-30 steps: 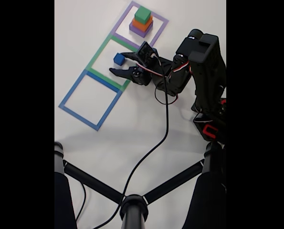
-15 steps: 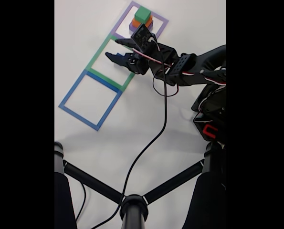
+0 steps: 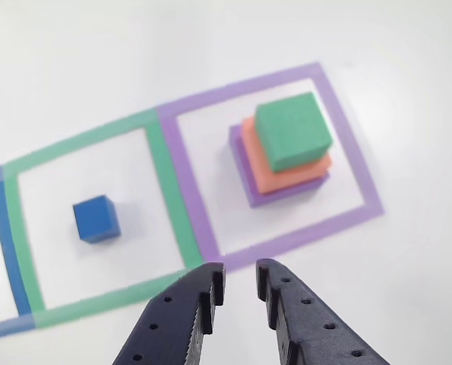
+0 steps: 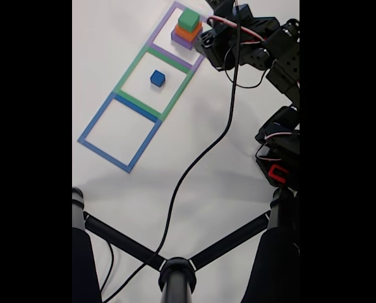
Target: Tower of hanoi
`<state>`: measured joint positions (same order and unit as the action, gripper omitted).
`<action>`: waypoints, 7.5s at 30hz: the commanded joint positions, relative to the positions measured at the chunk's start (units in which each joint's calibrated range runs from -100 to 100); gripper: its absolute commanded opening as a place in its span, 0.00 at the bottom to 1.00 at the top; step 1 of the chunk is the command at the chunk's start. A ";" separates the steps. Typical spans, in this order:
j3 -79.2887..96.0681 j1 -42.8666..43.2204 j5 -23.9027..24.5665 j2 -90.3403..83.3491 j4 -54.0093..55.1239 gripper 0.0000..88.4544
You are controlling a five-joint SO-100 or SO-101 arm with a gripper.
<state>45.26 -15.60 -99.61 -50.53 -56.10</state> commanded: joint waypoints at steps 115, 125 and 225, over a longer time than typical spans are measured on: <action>19.67 -7.77 -0.39 45.08 89.81 0.44; 19.49 -7.55 -0.39 45.96 89.81 0.31; -13.86 30.81 -0.39 -4.68 -6.26 0.07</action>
<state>23.76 13.71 -99.41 -53.99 -70.95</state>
